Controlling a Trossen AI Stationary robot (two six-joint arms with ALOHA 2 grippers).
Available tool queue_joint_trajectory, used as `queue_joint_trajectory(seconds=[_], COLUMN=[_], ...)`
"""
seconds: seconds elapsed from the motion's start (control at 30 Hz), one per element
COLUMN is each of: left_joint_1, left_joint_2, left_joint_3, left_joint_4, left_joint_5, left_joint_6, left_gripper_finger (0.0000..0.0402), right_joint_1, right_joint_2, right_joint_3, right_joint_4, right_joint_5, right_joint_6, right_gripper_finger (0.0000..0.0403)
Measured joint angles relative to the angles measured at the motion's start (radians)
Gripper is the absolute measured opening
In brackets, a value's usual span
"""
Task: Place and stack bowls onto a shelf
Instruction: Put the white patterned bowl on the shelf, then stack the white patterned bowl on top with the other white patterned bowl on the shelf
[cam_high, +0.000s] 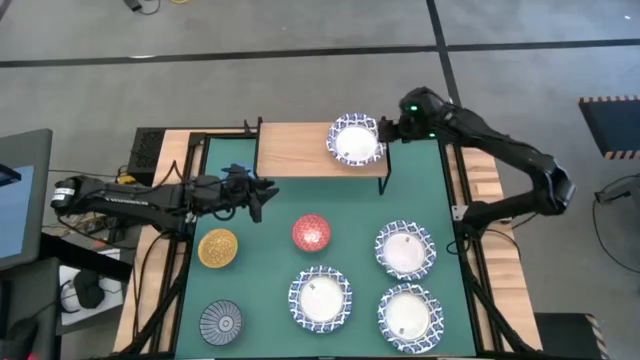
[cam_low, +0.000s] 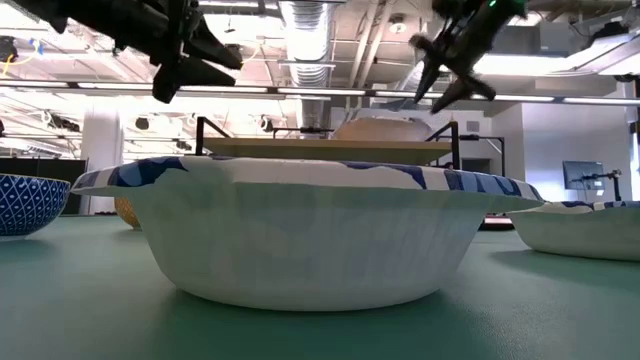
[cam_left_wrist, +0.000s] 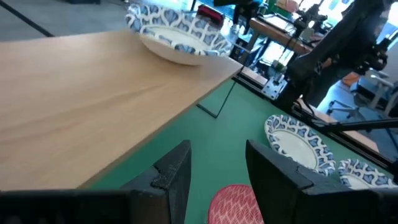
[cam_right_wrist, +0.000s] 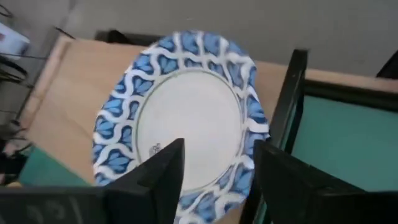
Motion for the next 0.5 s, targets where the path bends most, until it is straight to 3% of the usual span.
queue_joint_trajectory(seconds=[0.13,0.3,0.5], left_joint_1=[0.000,0.000,0.000], left_joint_2=[0.003,0.003,0.003], left_joint_3=[0.052,0.099,0.101], left_joint_4=[-0.050,-0.088,-0.097], left_joint_5=[-0.012,-0.026,-0.032], left_joint_6=[0.028,0.063,0.074], left_gripper_finger=[0.0137,0.0137,0.0137], right_joint_1=[0.001,0.056,0.238], right_joint_2=[-0.121,-0.241,-0.362], right_joint_3=[0.000,-0.021,-0.229], right_joint_4=[-0.089,-0.328,-0.396], right_joint_5=[0.001,0.044,0.048], right_joint_6=[-0.038,-0.090,-0.006], right_gripper_finger=[0.0229,0.0230,0.0230])
